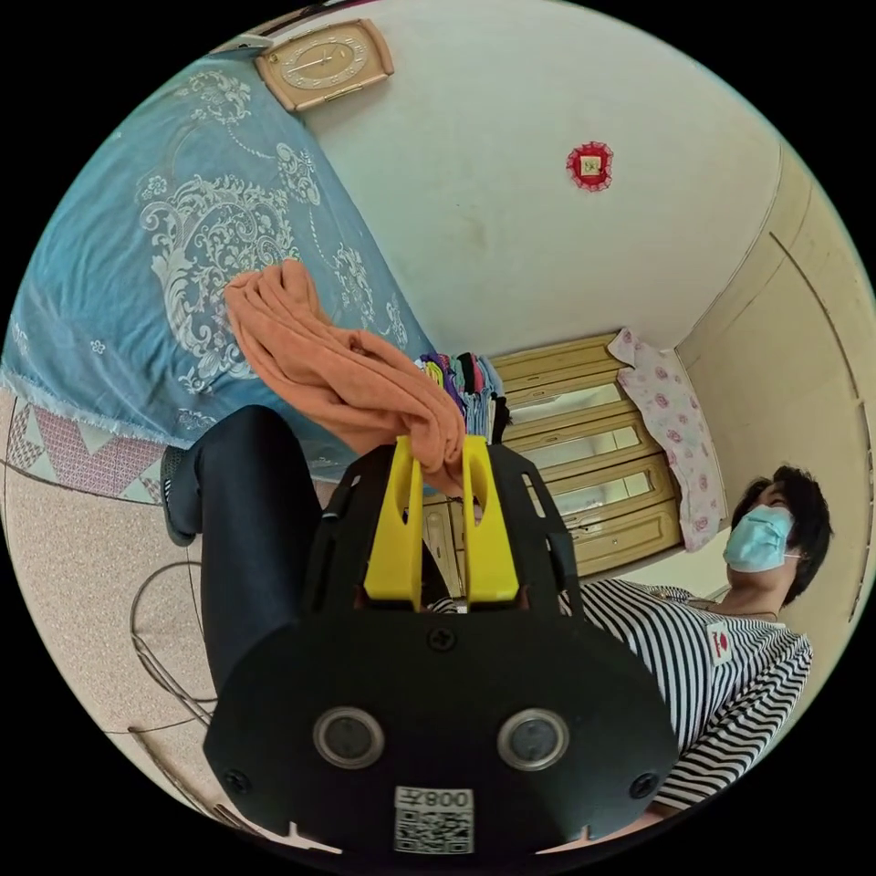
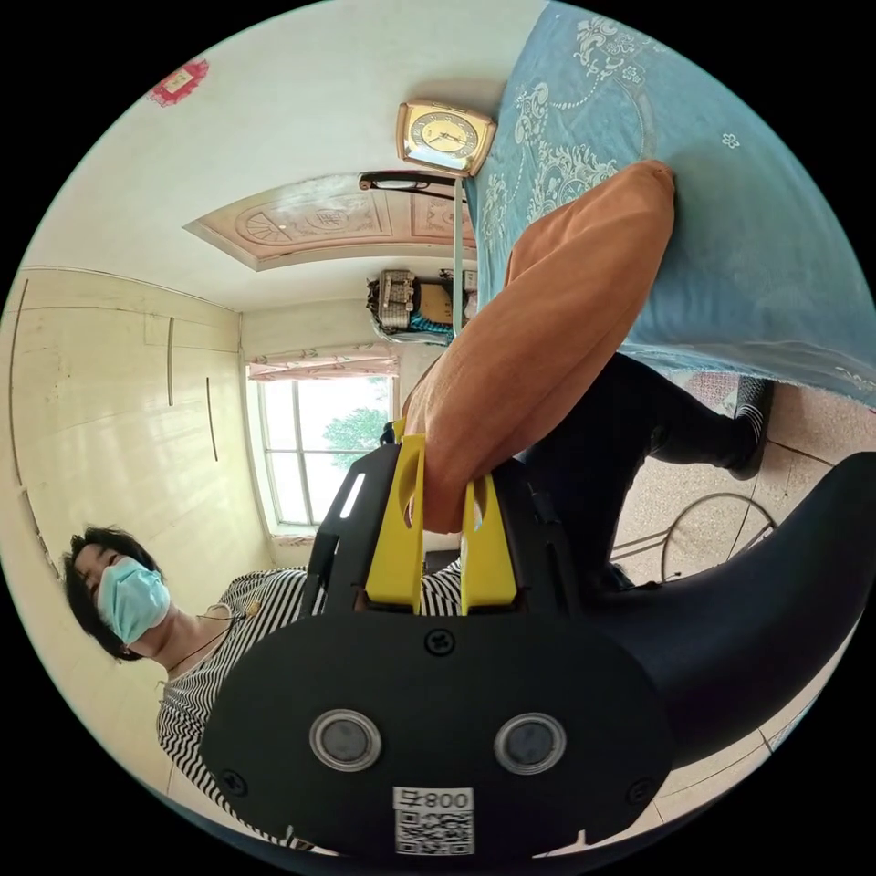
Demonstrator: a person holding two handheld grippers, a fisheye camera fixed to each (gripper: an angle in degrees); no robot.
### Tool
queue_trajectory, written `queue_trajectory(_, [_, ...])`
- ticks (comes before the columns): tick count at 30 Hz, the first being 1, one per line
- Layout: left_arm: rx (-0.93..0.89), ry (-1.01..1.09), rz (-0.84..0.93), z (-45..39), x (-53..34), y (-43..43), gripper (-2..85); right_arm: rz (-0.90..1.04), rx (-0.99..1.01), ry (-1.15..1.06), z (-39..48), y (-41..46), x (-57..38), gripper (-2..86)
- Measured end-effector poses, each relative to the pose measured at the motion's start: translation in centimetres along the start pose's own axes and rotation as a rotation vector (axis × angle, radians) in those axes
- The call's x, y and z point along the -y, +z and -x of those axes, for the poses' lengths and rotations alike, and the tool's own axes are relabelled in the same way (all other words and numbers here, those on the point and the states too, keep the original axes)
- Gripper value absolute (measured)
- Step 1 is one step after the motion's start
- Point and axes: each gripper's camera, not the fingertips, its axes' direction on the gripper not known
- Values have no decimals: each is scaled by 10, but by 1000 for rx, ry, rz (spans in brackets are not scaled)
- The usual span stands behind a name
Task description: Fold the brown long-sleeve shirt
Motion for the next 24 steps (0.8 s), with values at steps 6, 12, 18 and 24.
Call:
queue_trajectory(6, [-4, 43, 47, -43, 66, 80, 79, 5, 56, -33, -72, -41, 27, 47])
queue_trajectory(12, [-30, 47, 119, -79, 155, 176, 78, 12, 111, -52, -147, -93, 82, 44])
queue_trajectory(18, [14, 3, 198, -116, 251, 278, 78, 19, 158, 30, -226, -144, 148, 42])
queue_trajectory(24, [-14, -47, 249, -146, 346, 386, 78, -40, 109, 124, -276, -204, 208, 38])
